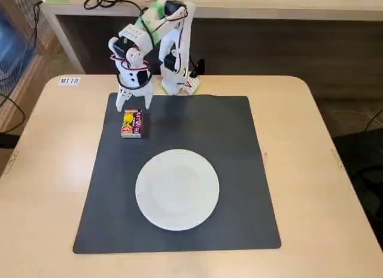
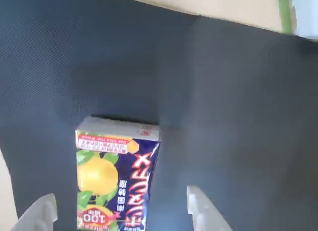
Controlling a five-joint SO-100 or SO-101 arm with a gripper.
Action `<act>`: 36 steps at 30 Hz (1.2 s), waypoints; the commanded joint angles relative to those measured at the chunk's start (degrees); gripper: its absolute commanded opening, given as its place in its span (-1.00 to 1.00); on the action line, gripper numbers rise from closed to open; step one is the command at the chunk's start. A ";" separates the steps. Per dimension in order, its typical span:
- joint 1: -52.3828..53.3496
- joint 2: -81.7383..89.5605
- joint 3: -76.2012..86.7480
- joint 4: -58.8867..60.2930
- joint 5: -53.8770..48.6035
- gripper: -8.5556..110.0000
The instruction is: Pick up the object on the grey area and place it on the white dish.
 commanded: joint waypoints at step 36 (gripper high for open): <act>-0.62 -11.16 -3.52 -13.71 -5.89 -0.55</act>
